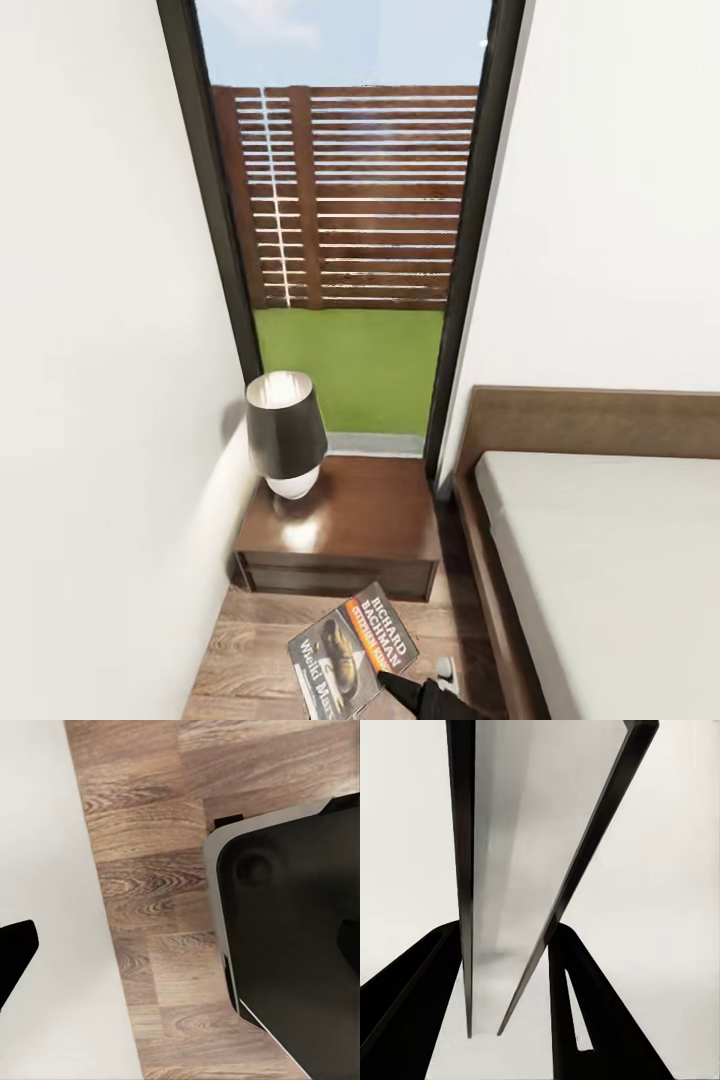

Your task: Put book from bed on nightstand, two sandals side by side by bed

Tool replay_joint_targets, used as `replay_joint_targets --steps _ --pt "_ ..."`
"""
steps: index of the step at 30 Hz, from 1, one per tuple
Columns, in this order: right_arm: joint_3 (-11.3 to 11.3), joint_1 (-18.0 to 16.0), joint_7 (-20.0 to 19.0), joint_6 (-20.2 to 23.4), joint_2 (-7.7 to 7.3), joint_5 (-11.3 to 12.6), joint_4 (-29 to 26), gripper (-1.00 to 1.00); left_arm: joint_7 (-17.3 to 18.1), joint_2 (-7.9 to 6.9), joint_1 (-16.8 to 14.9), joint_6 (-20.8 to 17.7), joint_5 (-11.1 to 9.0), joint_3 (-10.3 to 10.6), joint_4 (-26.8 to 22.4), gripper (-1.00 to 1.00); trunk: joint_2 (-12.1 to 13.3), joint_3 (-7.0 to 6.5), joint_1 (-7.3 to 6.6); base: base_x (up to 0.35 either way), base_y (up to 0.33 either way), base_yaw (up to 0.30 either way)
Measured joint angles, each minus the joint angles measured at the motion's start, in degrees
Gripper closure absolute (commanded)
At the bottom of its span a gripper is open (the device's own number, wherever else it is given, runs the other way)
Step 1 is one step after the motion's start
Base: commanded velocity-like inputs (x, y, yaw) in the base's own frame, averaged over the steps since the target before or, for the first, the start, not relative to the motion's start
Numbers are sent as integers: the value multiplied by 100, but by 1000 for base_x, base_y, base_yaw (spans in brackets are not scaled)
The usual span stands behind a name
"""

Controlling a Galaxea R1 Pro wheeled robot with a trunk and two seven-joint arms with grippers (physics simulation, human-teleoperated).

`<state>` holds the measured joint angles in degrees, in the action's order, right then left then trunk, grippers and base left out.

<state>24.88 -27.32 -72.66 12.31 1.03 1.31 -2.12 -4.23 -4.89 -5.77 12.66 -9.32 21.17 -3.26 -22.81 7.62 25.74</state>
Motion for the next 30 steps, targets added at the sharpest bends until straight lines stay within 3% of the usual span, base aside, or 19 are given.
replay_joint_targets --steps 2,3,4,6,14,20,30 --pt "140 -110 0 417 -23 3 -255 100 -1 -1 0 0 0 2 3 -100 0 -1 0 186 -115 0" --pt "254 -114 -1 427 -23 9 -265 100 -1 -1 0 0 0 1 3 -100 0 0 0 181 -109 0" --pt "139 -138 3 530 -27 -1 -354 100 -1 -2 0 0 0 2 4 -100 0 0 0 177 -104 0" --pt "300 -191 30 738 -33 6 -537 100 -1 -2 0 0 0 2 6 -100 0 0 0 173 -99 0" --pt "389 -595 347 1467 -16 7 -857 100 -2 -3 0 0 -3 4 2 -100 0 -1 1 164 -70 0" --pt "443 -852 593 1586 6 84 -887 100 -2 -3 0 1 -7 4 1 -100 1 0 1 112 -17 0" --pt "527 -1152 1290 1694 24 477 -904 100 -2 -3 0 -2 -9 4 -4 -100 0 0 2 31 -3 0"
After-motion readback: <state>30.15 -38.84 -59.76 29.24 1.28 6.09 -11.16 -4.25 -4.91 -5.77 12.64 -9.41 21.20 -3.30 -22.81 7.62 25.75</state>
